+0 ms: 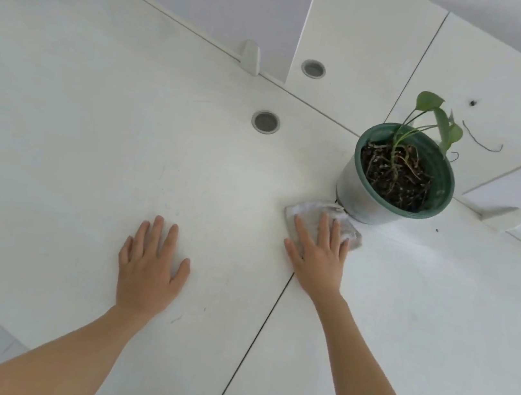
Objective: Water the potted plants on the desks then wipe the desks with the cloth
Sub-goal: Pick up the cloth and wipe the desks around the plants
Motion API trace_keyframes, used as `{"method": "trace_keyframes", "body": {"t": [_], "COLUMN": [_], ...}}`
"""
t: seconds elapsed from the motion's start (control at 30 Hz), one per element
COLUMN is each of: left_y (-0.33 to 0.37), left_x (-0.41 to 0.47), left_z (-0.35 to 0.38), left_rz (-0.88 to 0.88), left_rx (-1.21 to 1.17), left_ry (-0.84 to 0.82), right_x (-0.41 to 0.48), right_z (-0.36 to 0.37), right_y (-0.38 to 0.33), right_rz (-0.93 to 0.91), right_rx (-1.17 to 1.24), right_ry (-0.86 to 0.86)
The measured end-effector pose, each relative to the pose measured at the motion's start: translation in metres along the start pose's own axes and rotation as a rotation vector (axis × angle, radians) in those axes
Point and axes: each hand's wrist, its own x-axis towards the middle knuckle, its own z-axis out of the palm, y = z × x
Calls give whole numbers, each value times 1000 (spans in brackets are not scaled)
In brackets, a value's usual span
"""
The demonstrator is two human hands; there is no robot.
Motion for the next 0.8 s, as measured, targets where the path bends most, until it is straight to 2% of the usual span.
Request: {"method": "trace_keyframes", "body": {"t": [0.1,0.27,0.37,0.5,0.6,0.7,0.8], "left_y": [-2,-5,-4,-4,-3,-2,-2], "left_x": [1,4,5,5,5,5,3], "left_z": [0,5,6,5,4,4,3], "left_rz": [7,1,-2,-5,-9,-13,-23], "left_rx": [26,32,29,14,0,-8,-21], "left_ry": [18,57,67,72,53,32,14], "right_x": [52,133,142,77,4,-31,-28], "right_z": [-5,-11,-13,-1,5,-6,-23], "right_y": [-25,-58,-69,-55,-12,51,114], "right_rz": [-34,137,165,-88,-275,-181,114], "right_rx": [-26,92,121,-39,-147,-240,-114], "right_ry": [-81,-57,-58,-115,-104,-137,-27]}}
